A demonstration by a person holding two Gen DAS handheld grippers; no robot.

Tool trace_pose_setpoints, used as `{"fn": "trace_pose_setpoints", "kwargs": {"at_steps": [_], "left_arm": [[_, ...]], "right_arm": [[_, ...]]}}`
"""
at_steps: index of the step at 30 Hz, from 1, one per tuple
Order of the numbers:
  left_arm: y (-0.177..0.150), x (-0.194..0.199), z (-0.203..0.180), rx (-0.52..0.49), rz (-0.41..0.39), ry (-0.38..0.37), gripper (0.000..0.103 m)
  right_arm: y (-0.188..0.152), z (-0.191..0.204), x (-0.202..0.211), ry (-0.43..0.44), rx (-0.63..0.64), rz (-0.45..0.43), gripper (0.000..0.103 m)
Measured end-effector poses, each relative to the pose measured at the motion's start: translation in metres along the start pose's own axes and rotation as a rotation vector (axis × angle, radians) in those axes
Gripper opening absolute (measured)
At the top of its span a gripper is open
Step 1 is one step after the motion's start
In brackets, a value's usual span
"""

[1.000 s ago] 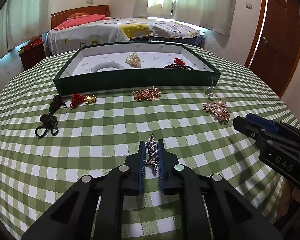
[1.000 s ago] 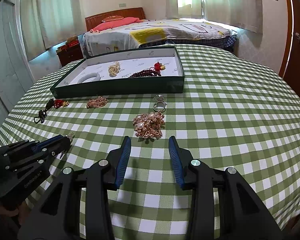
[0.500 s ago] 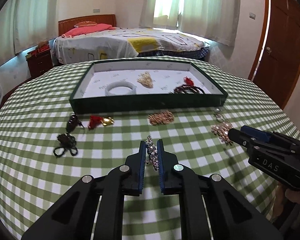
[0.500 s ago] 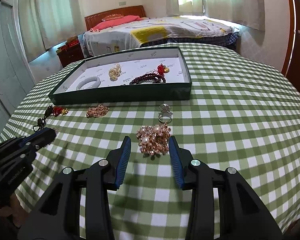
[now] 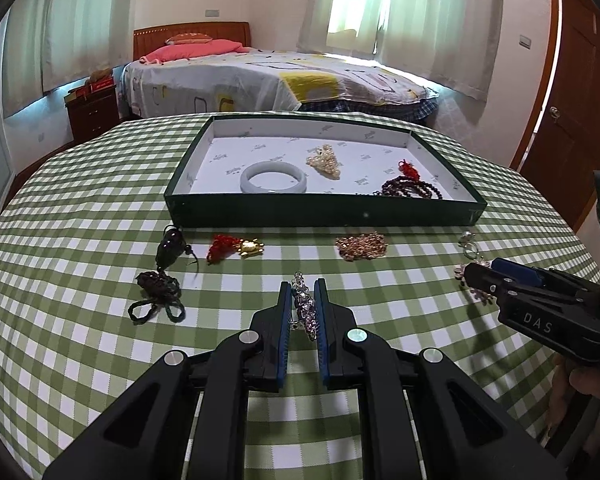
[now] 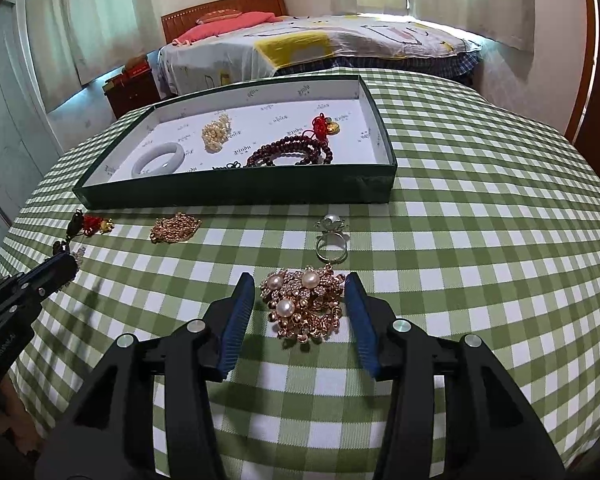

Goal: Organize jewelry
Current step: 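Grasp the gold pearl flower brooch with the right tool while the left tool holds the rhinestone brooch, then carry both brooches into the green box and open both tools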

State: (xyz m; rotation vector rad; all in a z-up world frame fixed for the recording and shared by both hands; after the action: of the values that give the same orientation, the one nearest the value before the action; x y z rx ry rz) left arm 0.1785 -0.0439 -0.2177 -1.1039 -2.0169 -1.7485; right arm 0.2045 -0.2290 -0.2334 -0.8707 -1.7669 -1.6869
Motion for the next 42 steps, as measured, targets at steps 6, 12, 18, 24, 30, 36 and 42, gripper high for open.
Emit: {"fn": "trace_pose_setpoints", "kwargs": {"at_steps": [6, 12, 18, 24, 30, 36, 42], "left_arm": [[0.0, -0.002, 0.007, 0.014, 0.007, 0.008, 0.012], [-0.001, -0.004, 0.009, 0.021, 0.012, 0.009, 0.012], [-0.002, -0.005, 0.01, 0.027, 0.016, 0.009, 0.012], [-0.002, -0.005, 0.01, 0.029, 0.015, 0.009, 0.012], [-0.002, -0.003, 0.011, 0.032, 0.013, 0.009, 0.012], [-0.002, -0.001, 0.011, 0.031, 0.009, 0.009, 0.012], [0.003, 0.005, 0.009, 0.028, -0.003, 0.006, 0.012]], "right_arm": [[0.003, -0.004, -0.001, -0.013, -0.001, -0.004, 0.048], [-0.001, -0.002, -0.007, -0.02, 0.014, 0.011, 0.051], [-0.005, 0.002, -0.002, -0.006, 0.029, -0.007, 0.035], [-0.008, 0.004, 0.004, 0.002, 0.025, -0.029, 0.025], [-0.008, 0.005, 0.011, 0.009, 0.028, -0.042, 0.02], [-0.008, 0.006, 0.02, 0.016, 0.02, -0.068, 0.02], [0.003, 0.005, 0.034, 0.027, 0.01, -0.102, 0.02]]}}
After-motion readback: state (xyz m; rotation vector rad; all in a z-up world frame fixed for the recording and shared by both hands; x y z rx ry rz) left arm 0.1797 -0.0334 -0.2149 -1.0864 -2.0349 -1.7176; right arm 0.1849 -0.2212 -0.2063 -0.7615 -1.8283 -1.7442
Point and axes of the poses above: each gripper's, at about its wrist camera, not at the fingertips, and x roughly against the way its jaws point, z to its left, y to its top, the point moved 7 cm from there along -x, roughly the way its jaws point, and after that the axes turned 12 degrees about -y, right-handed, at the moved point
